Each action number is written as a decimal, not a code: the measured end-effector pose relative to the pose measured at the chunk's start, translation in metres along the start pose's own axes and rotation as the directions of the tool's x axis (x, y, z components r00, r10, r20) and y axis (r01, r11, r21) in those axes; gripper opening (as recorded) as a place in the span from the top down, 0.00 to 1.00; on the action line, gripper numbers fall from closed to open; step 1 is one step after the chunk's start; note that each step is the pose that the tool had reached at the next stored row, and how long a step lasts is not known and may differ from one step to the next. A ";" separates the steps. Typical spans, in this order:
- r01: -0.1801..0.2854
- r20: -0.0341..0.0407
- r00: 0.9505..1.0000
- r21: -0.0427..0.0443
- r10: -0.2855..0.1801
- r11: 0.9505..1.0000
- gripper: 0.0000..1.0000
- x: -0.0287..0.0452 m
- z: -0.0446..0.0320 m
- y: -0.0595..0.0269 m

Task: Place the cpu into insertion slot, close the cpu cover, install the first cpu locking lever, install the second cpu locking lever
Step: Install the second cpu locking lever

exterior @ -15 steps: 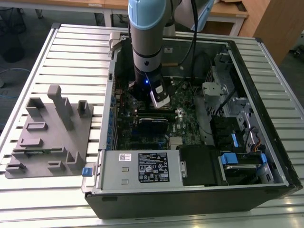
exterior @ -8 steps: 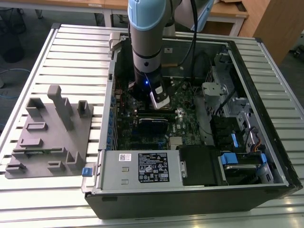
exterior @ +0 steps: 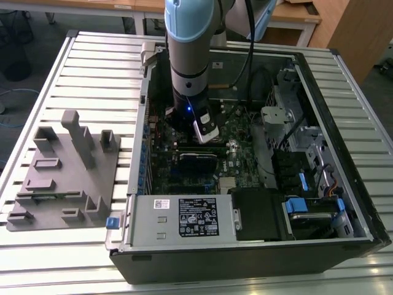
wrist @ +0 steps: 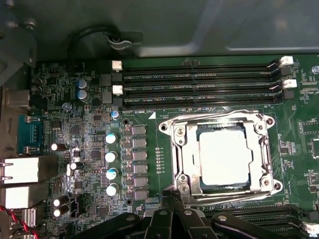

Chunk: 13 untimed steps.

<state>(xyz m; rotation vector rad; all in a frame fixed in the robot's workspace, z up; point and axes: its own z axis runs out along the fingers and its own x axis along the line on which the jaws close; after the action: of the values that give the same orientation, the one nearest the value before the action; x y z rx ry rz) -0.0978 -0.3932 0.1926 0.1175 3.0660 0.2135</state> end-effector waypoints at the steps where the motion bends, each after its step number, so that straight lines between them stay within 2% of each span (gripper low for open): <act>1: 0.000 0.000 1.000 0.000 0.000 1.000 0.90 -0.0001 -0.0005 0.0001; 6: 0.000 0.000 1.000 -0.001 0.000 1.000 0.90 -0.0008 -0.0125 0.0018; 11: 0.000 0.000 1.000 -0.001 0.000 1.000 0.90 -0.0020 -0.0298 0.0043; 13: 0.000 0.000 1.000 -0.001 0.000 1.000 0.90 -0.0022 -0.0316 0.0045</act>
<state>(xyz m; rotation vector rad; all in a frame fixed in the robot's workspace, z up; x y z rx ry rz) -0.0975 -0.3932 0.2247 0.1174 3.0658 0.2150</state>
